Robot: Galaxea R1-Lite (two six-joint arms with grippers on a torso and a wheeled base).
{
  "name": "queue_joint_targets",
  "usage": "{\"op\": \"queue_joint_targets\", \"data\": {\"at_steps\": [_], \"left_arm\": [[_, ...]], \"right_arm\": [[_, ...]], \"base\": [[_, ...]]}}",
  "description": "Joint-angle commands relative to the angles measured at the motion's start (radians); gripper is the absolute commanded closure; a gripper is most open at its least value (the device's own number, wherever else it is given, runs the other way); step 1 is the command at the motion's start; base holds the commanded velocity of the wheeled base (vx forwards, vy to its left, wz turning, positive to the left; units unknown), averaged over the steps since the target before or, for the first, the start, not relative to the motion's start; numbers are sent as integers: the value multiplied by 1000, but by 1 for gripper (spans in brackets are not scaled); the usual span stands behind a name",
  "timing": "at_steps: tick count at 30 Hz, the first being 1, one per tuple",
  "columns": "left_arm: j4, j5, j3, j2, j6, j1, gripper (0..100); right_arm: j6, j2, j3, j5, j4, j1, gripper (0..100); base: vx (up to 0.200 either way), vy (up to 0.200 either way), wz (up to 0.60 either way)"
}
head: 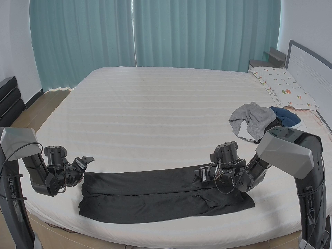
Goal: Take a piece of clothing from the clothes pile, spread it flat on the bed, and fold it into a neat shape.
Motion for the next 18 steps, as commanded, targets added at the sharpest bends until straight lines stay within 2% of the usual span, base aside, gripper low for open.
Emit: {"op": "queue_joint_targets", "data": {"at_steps": [1, 18], "left_arm": [[-1, 0, 0, 1, 0, 1, 0], [-1, 0, 0, 1, 0, 0, 0]], "right_arm": [[-1, 4, 2, -2, -4, 5, 100], [-1, 34, -43, -6, -45, 40, 100]], "base": [[0, 0, 0], [0, 0, 0]]}}
